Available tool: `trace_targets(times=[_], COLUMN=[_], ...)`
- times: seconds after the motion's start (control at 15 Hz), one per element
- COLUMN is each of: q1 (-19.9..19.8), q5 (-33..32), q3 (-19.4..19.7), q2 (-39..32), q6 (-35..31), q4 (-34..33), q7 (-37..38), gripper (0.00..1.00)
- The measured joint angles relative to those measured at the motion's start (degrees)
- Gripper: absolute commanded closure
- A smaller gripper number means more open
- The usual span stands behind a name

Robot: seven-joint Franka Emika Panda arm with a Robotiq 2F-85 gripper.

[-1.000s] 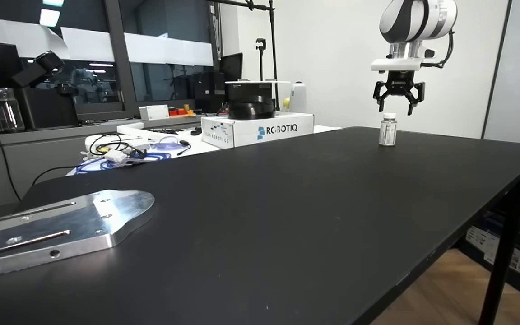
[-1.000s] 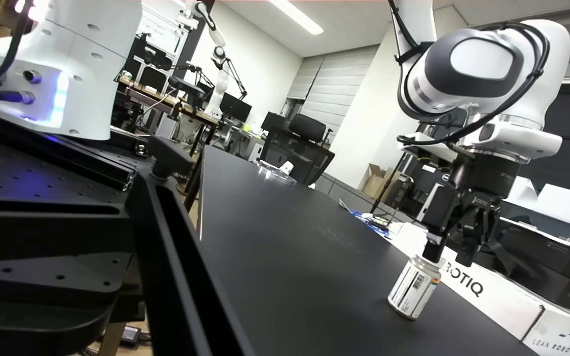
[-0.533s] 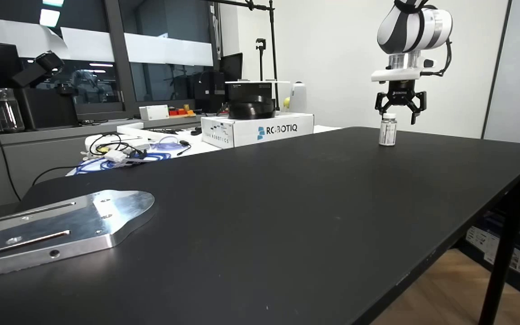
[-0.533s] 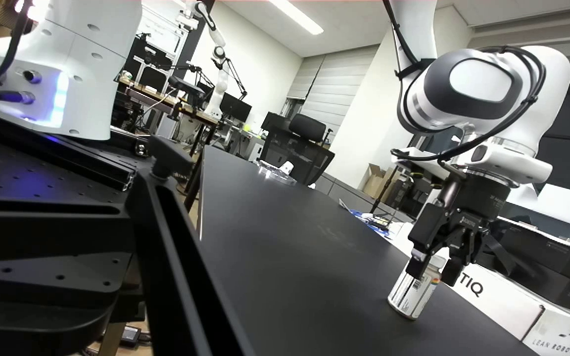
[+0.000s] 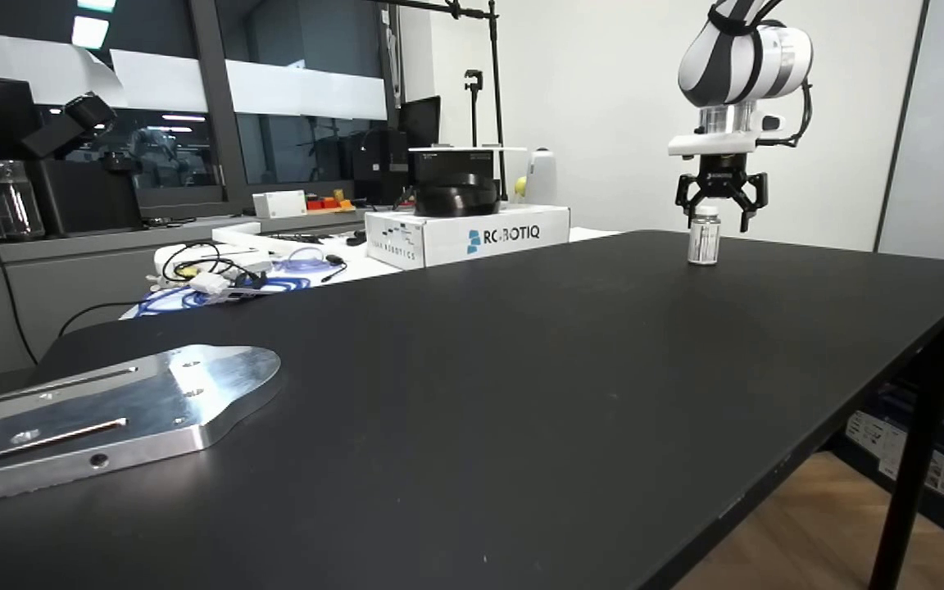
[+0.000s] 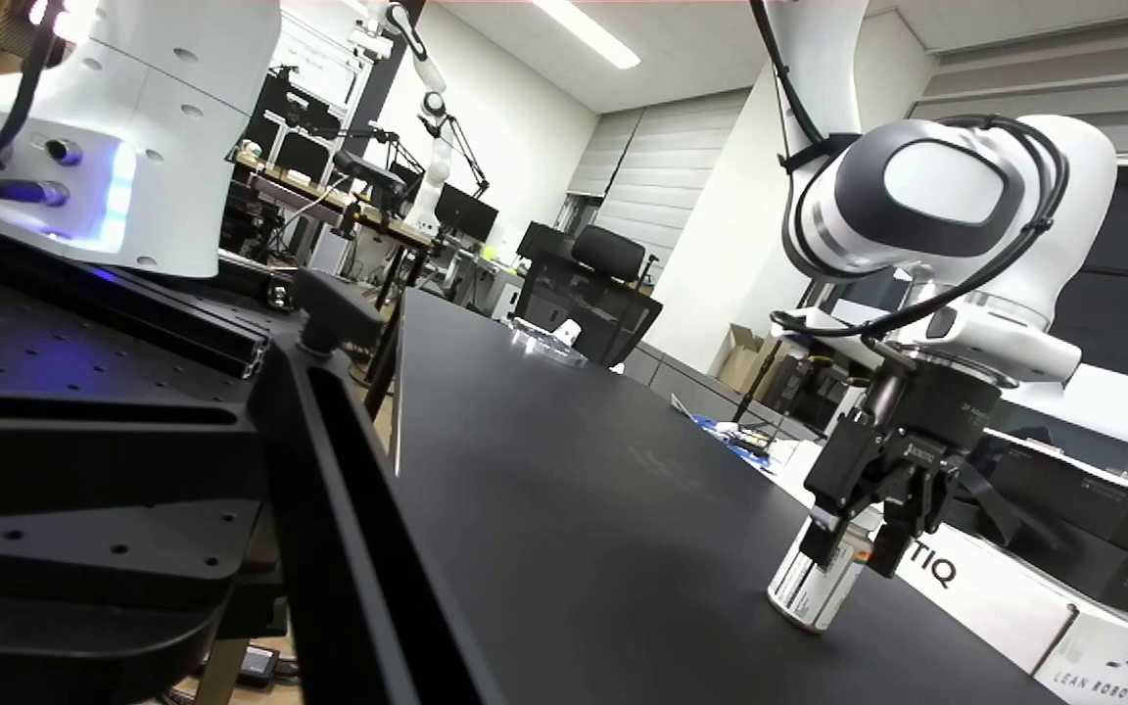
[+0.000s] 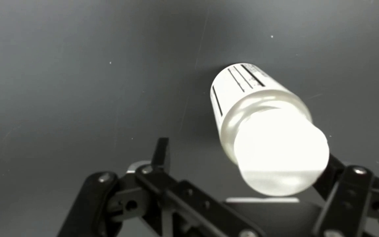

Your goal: Move the bottle on the table slightly to the left

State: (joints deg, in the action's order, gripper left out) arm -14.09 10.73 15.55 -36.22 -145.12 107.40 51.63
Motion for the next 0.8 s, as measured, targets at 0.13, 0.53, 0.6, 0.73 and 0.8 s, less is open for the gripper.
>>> trace_targets(times=[0.13,0.53,0.6,0.73,0.8], q1=[0.21,0.9,1.05,1.37,1.52], q5=[0.43,0.66,0.66,0.67,0.67], q3=[0.0,-0.04,-0.04,-0.05,-0.05], q2=[-0.01,-0.61,-0.89,-1.54,-1.9], q6=[-0.01,0.31,0.51,0.83,0.87], q4=[-0.26,-2.1,-2.32,-2.43,-2.43], q7=[0.0,0.11,0.14,0.2,0.23], gripper=[0.0,0.0,0.0,0.25,0.27])
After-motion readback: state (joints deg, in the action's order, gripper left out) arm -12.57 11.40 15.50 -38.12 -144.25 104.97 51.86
